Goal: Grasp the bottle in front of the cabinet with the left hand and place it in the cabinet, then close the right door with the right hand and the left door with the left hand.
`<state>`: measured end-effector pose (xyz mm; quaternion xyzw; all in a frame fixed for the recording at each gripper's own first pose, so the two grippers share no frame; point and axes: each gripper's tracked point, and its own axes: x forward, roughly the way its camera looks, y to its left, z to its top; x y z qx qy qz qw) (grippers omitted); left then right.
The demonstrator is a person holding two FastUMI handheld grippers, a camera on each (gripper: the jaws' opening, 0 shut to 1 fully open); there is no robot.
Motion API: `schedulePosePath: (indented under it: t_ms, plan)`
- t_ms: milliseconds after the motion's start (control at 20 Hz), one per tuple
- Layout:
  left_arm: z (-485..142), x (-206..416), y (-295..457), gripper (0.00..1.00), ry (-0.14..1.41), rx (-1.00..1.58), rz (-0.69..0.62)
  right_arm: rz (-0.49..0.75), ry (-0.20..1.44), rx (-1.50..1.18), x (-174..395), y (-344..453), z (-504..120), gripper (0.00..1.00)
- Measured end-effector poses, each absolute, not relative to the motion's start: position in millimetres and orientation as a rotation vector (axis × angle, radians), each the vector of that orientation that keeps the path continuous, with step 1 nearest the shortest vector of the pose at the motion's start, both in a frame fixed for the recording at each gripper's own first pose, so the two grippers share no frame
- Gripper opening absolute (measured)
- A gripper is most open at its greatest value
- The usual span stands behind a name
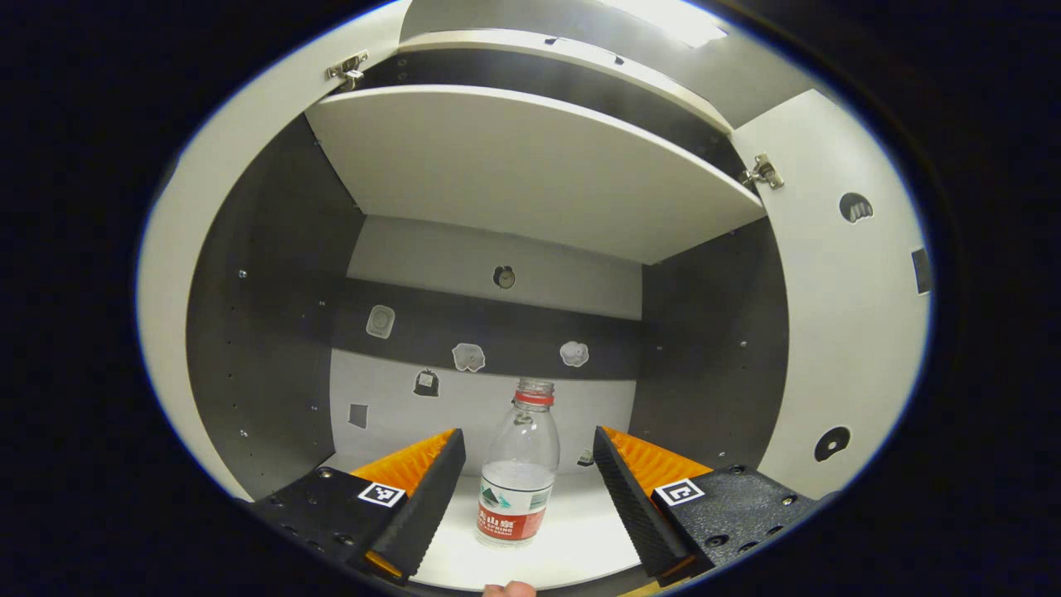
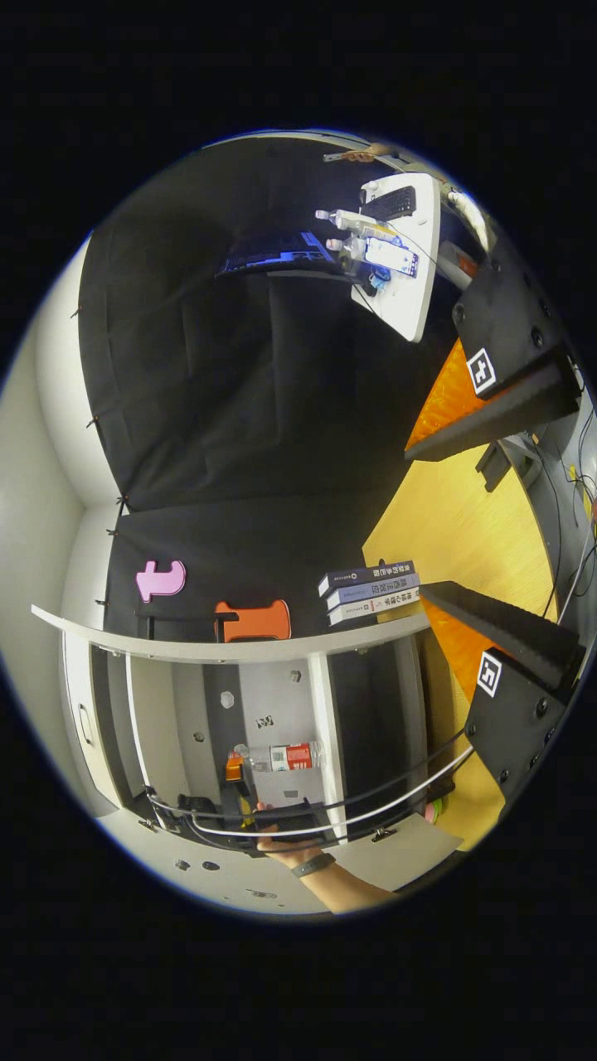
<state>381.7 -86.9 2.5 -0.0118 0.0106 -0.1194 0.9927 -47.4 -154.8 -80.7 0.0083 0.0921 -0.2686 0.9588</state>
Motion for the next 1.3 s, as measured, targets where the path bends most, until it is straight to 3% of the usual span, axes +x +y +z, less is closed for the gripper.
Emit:
schedulePosePath:
  t_ms: [400,950,1300]
  plan:
    - [62,268,-90,0.94,-0.042,-0.026,-0.219,-0.363,0.149,0.029,-24,-157,-55,0.97]
    - [3,100,-42,0.94,0.018,0.08,-0.03,-0.156,0.153,0.058,-10,-131,-58,0.97]
    - [-30,39,-26,0.94,0.069,0.1,-0.031,-0.113,0.185,0.094,-2,-109,-64,0.98]
